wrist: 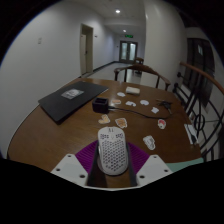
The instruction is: Arrange mouse
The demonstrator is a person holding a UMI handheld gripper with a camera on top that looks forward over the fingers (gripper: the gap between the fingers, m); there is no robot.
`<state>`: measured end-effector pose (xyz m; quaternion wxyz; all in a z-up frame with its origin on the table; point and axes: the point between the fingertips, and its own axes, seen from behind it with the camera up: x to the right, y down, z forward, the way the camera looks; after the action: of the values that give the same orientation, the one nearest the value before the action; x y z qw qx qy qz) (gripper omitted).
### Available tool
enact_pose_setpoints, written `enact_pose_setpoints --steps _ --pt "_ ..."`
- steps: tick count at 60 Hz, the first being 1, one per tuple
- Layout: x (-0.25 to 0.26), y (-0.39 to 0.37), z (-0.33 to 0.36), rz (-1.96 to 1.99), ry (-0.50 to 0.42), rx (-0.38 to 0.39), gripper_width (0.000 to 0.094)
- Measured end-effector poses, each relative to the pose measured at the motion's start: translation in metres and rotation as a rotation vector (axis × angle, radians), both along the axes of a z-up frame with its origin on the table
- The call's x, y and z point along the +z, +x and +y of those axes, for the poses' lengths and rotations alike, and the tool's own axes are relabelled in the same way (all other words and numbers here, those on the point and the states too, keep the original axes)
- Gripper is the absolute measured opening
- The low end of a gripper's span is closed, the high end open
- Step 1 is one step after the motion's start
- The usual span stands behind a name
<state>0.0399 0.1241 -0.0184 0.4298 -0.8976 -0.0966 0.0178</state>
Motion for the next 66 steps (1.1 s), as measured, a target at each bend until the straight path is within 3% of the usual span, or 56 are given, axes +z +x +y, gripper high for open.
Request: enact_pose_setpoints --steps 7,13,22,28,31,35,45,52,60,62,65,66 --pt "0.002 -0.002 0.001 -0.001 0.026 0.006 0.0365" --pt "0.020 -0.013 -0.016 0.075 0.028 0.039 0.0340" --pt "0.140 0.037 -0.061 0.088 0.260 -0.032 0.0339" --pt "0.172 0.122 -0.085 0.041 0.335 -0.166 0.0338" --pt "0.171 0.150 -0.112 0.026 0.312 -0.232 0.0337" --pt "0.125 0.178 -0.138 -0.009 0.232 -0.290 0.0333" --pt "0.024 0.207 -0.155 -0.030 0.026 -0.329 0.0331" --pt "0.005 0.211 -0.155 -0.015 0.006 -0.335 0.0337" --pt "0.006 0.211 -0.158 -0.024 -0.029 -0.283 0.0578" --pt "0.007 0.211 -0.165 -0.023 -0.044 -0.254 0.0670" --pt "0.014 0.208 -0.179 -0.014 -0.055 -0.226 0.0887" --pt "0.017 0.207 -0.185 -0.009 -0.053 -0.216 0.0874"
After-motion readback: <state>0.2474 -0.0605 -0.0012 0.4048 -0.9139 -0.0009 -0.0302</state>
